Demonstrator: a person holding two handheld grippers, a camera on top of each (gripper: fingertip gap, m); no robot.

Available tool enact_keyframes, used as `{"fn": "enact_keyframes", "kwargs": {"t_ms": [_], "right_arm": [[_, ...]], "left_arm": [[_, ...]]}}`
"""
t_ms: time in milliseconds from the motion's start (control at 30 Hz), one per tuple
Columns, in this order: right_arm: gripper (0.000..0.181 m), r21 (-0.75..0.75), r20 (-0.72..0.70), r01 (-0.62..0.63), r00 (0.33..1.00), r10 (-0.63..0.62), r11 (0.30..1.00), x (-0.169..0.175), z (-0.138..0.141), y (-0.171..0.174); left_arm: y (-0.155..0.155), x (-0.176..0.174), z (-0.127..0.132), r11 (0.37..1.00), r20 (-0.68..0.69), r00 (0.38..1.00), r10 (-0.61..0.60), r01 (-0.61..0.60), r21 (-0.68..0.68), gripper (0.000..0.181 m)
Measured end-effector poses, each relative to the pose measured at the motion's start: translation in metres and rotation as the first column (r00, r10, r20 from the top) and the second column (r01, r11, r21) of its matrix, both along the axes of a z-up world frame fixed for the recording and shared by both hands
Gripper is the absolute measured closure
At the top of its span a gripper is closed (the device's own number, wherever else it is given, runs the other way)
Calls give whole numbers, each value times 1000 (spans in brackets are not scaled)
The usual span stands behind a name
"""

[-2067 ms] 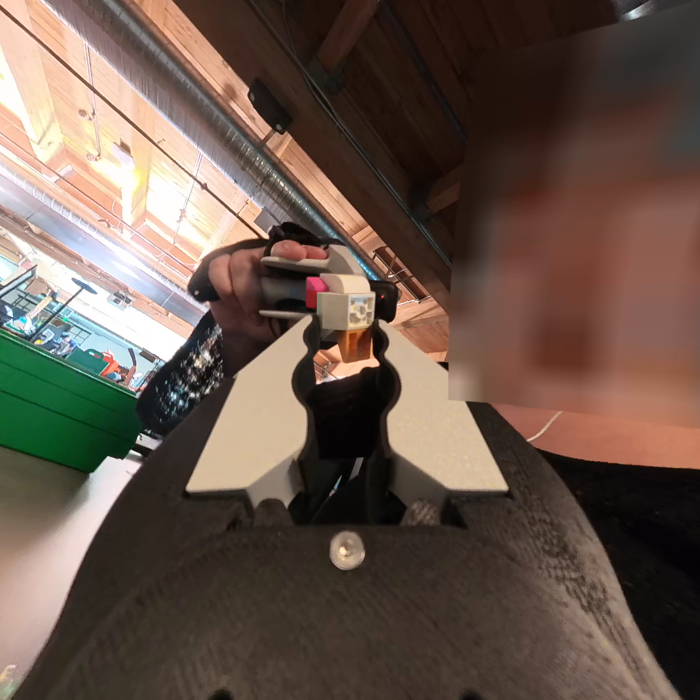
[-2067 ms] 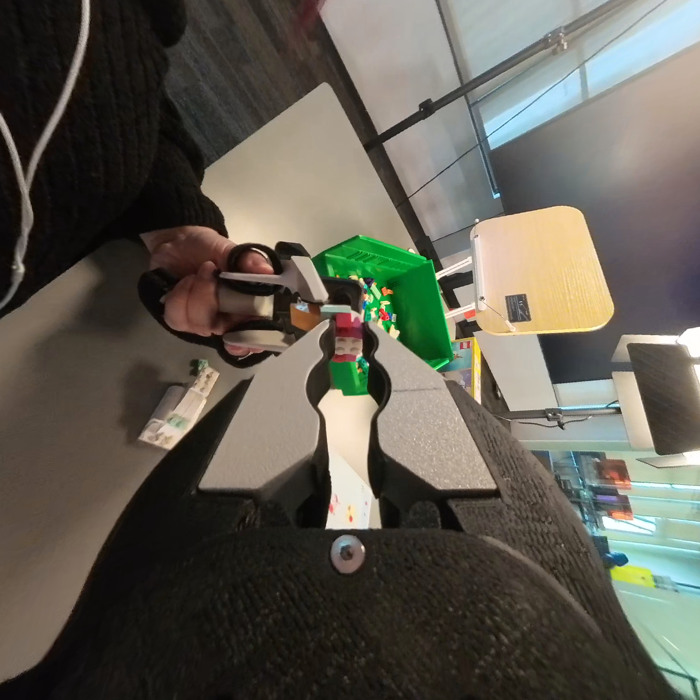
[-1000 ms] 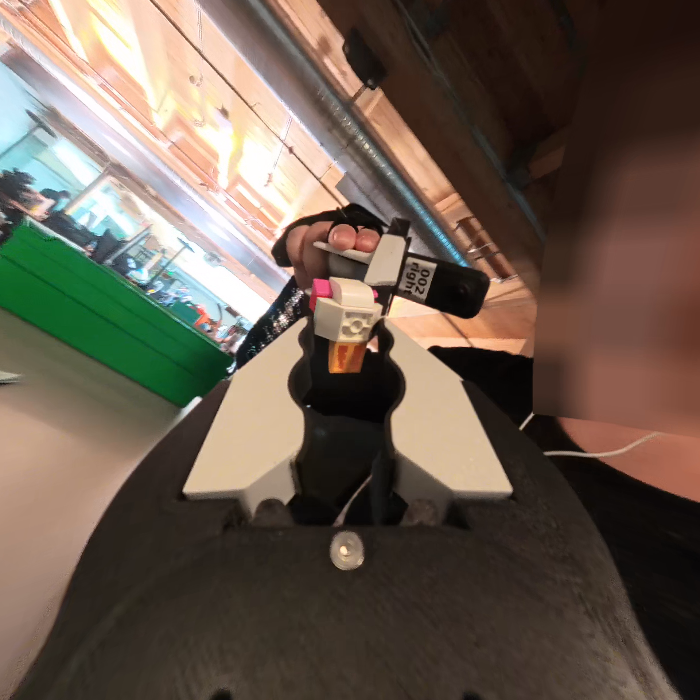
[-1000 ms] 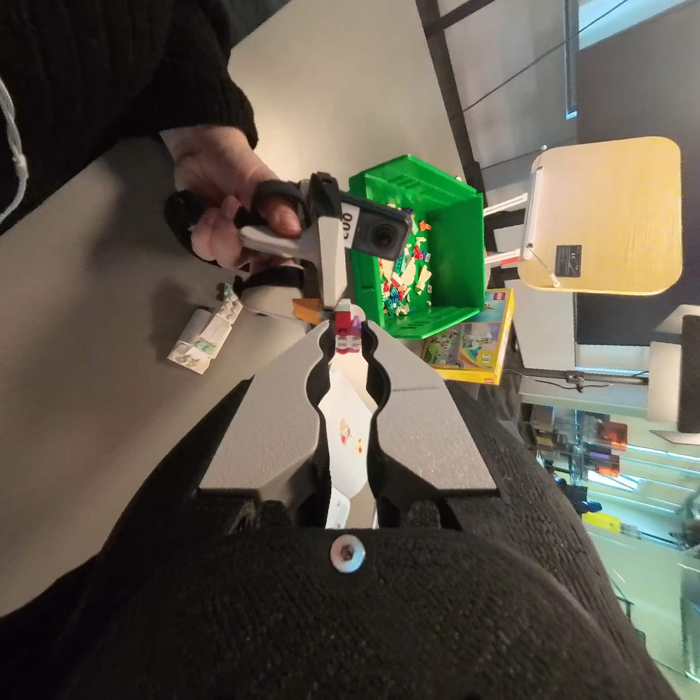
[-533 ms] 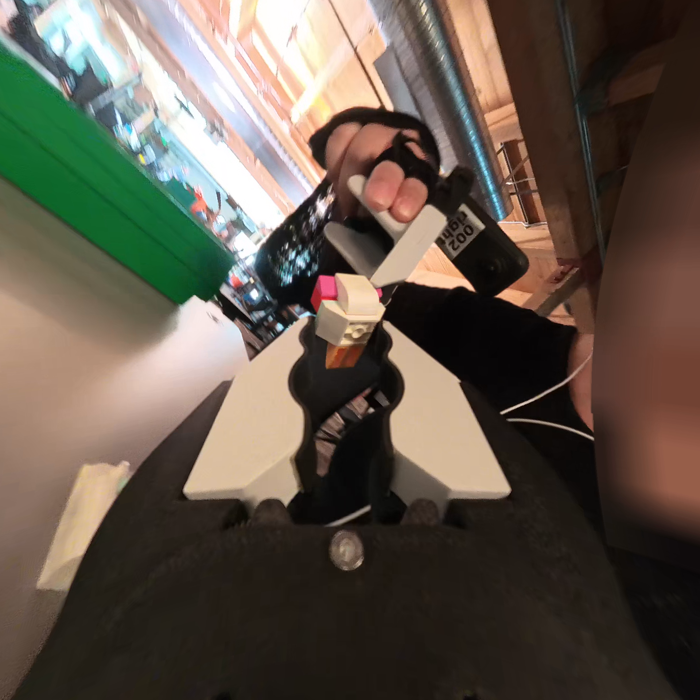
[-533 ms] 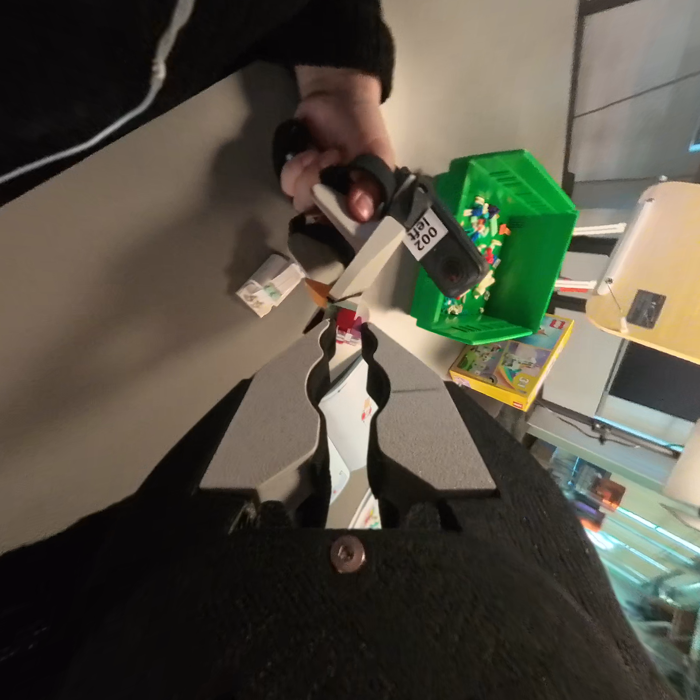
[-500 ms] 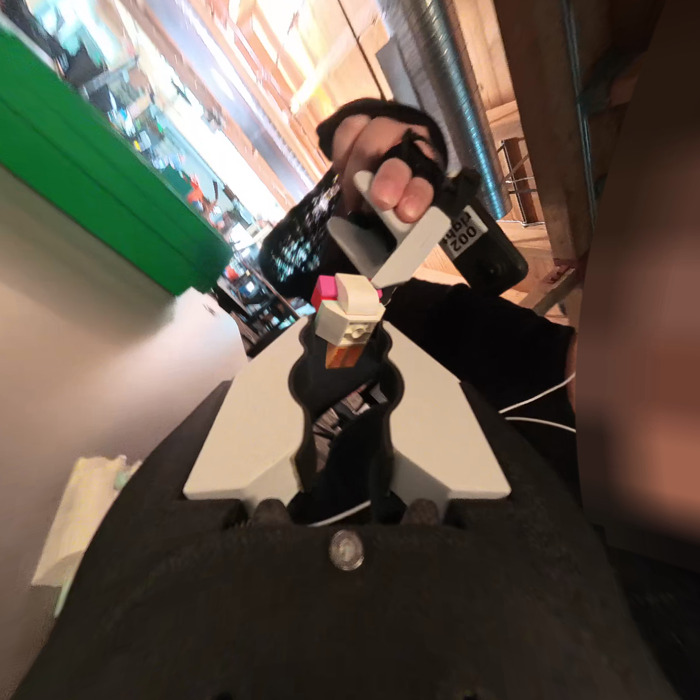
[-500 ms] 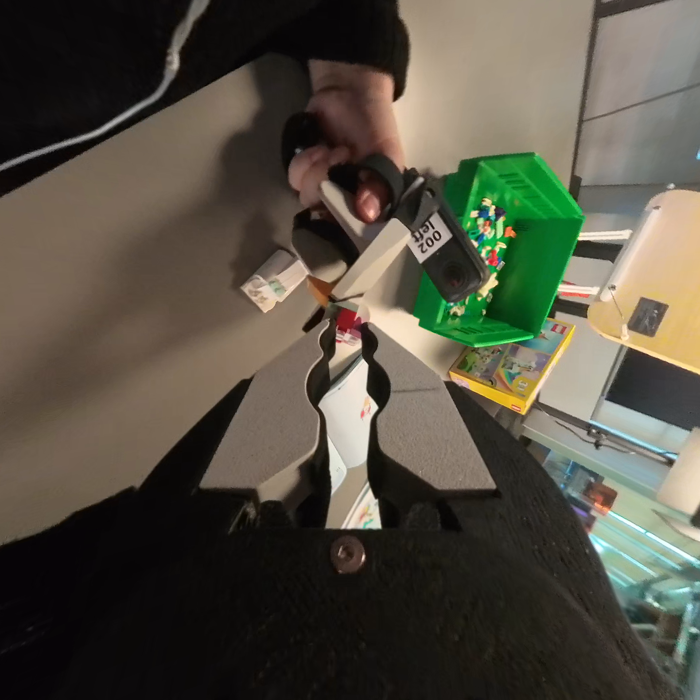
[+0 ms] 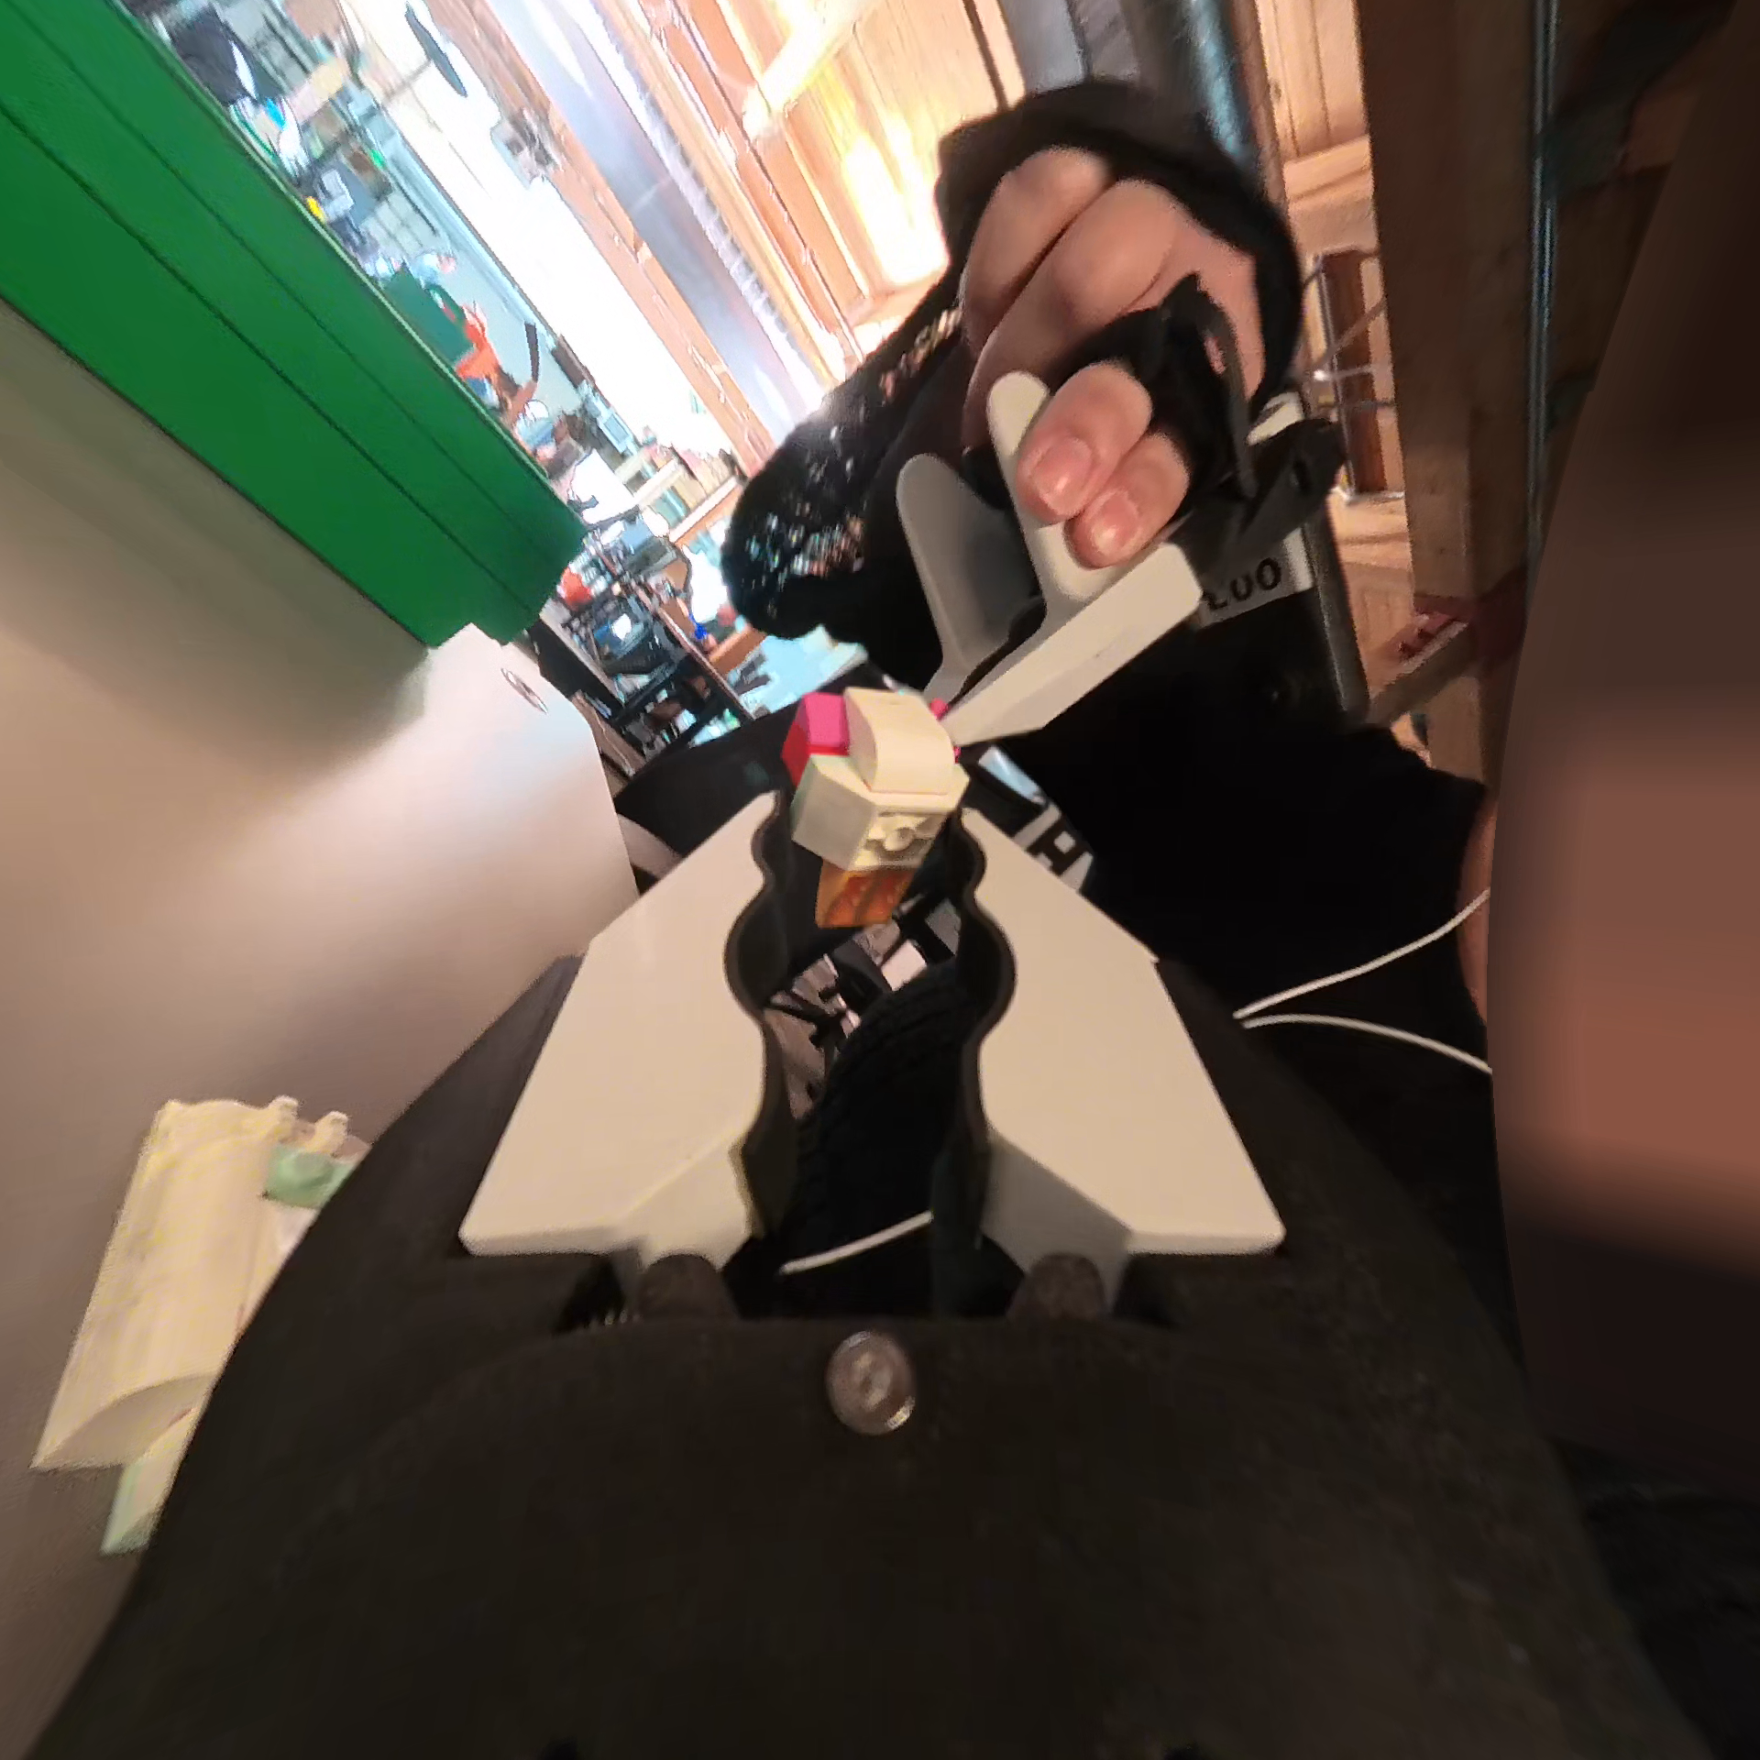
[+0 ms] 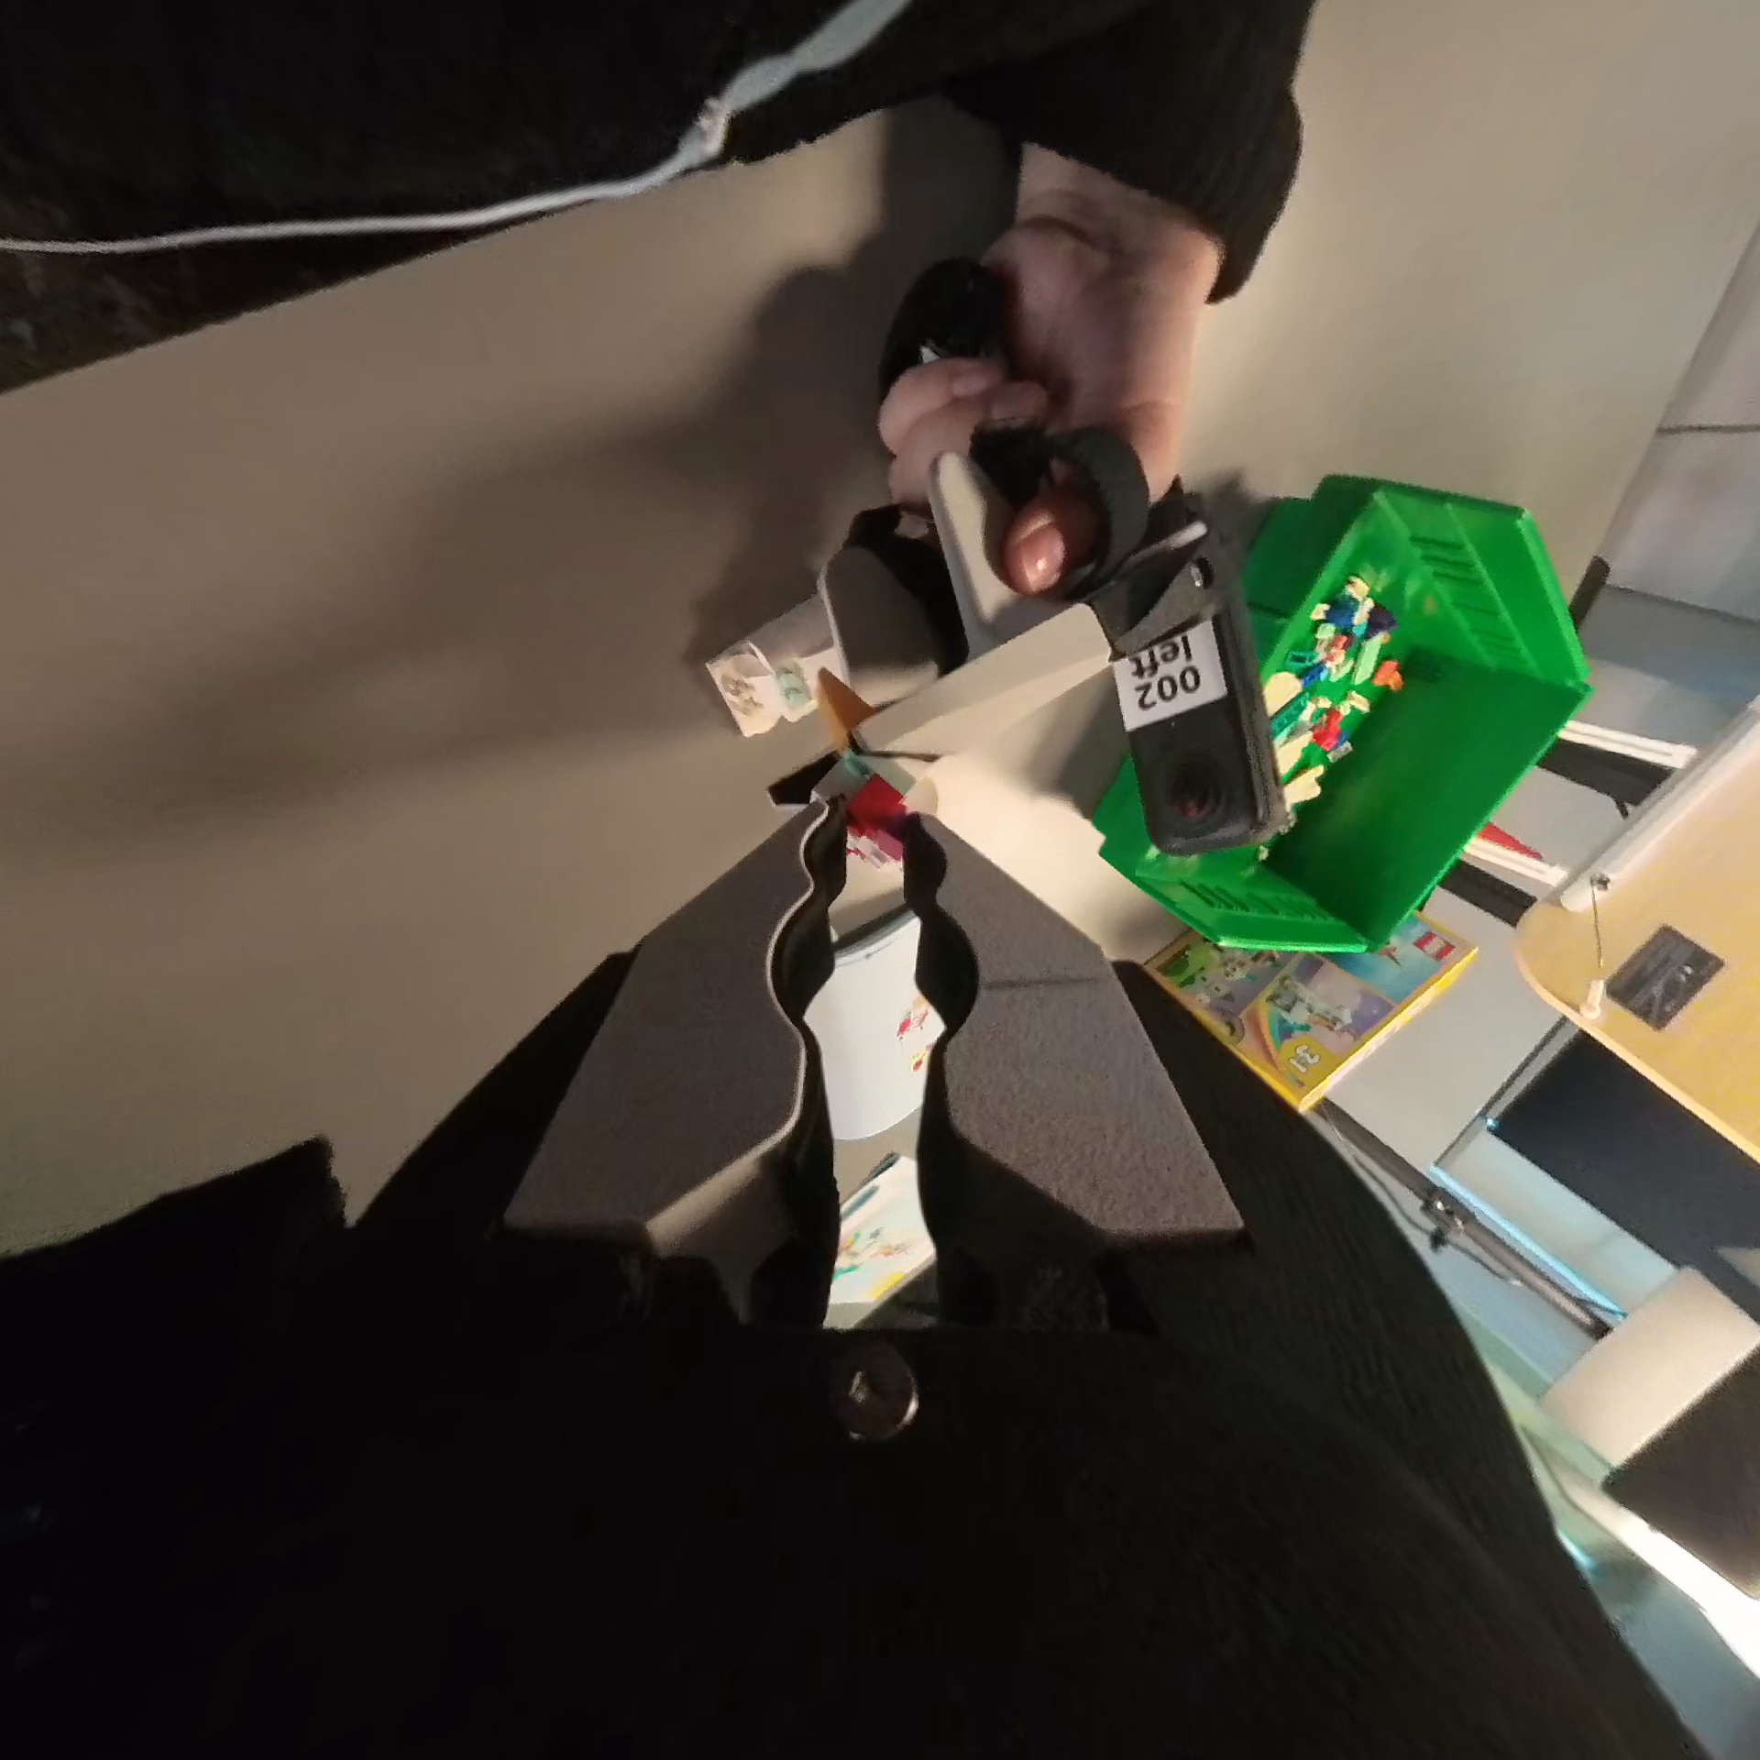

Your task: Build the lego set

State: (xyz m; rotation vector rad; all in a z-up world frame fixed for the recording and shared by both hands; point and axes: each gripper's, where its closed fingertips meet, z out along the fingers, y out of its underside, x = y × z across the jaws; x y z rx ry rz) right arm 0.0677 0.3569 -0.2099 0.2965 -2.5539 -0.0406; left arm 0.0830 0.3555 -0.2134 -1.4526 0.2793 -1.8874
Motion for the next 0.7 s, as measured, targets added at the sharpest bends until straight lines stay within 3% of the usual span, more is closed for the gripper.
{"fn": "enact_keyframes", "kwargs": {"t_ms": [167,300,467,600,700], "right_arm": [[168,-35,18,46,999,-45,998,-2,0,0],[143,-147,-11,153,988,-157,977,-13,6,1],[132,-318,-26,236,966,-257,918,-19,19,8],[124,-528,-14,306,930,-369,792,-25,34,18],[123,-733,6,293,905,-426,614,-33,49,20]], "left_arm": [[1,2,0,1000,-3,1000,9,-9,9,151],[4,-4,3,999,27,998,48,-49,24,151],[8,-13,10,991,54,992,113,-116,61,151],[13,-23,17,953,19,967,254,-254,167,150],[20,-37,26,826,-37,876,481,-438,355,151]]}}
